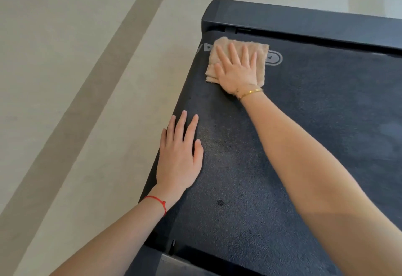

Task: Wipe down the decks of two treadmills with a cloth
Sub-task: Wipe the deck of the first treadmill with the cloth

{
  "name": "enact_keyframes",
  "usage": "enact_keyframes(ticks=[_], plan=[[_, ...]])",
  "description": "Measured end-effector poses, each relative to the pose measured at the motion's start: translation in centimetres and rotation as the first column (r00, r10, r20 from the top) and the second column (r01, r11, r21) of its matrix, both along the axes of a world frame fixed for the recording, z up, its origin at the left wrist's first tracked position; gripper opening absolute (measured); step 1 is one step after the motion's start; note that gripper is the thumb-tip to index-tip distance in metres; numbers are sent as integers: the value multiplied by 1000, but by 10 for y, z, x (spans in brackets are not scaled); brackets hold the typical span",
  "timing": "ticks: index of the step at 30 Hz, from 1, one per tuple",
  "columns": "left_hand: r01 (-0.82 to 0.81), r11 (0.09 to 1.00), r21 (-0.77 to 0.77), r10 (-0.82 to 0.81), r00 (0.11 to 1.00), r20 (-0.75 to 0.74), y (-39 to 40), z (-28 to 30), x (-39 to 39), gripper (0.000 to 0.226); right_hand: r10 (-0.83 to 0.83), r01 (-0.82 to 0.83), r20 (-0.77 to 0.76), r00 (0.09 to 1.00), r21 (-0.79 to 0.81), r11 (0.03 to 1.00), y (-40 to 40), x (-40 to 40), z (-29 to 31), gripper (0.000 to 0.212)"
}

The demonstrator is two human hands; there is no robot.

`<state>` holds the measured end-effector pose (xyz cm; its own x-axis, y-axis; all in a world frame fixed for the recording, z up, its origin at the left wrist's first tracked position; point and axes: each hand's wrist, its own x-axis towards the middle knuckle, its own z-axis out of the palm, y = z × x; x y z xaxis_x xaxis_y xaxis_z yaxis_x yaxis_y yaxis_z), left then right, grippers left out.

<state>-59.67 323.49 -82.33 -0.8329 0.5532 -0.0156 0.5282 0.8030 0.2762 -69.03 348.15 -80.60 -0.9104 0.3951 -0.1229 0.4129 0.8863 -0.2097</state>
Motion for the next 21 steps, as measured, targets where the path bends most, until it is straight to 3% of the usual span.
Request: enact_keyframes(ticks=[5, 7, 11, 14, 19, 21], plan=[[14, 1000, 20, -13, 1000, -8, -3, -1, -4, 58, 315, -313, -56, 948, 44, 949, -49, 17, -6, 55], [14, 1000, 22, -14, 1000, -8, -5, -1, -3, 58, 273, -270, -60, 960, 60, 961, -31, 27, -6, 56], [0, 1000, -1, 0, 1000, -18, -2, -3, -1, 57, -19, 19, 7, 1000, 15, 1000, 25, -6, 0, 57], [-8, 1000, -8, 8, 1000, -27, -1, -3, -2, 57, -62, 62, 16, 998, -9, 998, 26, -41, 4, 57], [5, 1000, 18, -4, 1000, -19, -4, -1, -4, 58, 251, -249, -31, 968, 49, 967, -14, -24, 1, 56], [10, 999, 31, -9, 1000, -15, -5, -1, -4, 57, 281, -278, -36, 959, 69, 958, -1, -2, -4, 55]])
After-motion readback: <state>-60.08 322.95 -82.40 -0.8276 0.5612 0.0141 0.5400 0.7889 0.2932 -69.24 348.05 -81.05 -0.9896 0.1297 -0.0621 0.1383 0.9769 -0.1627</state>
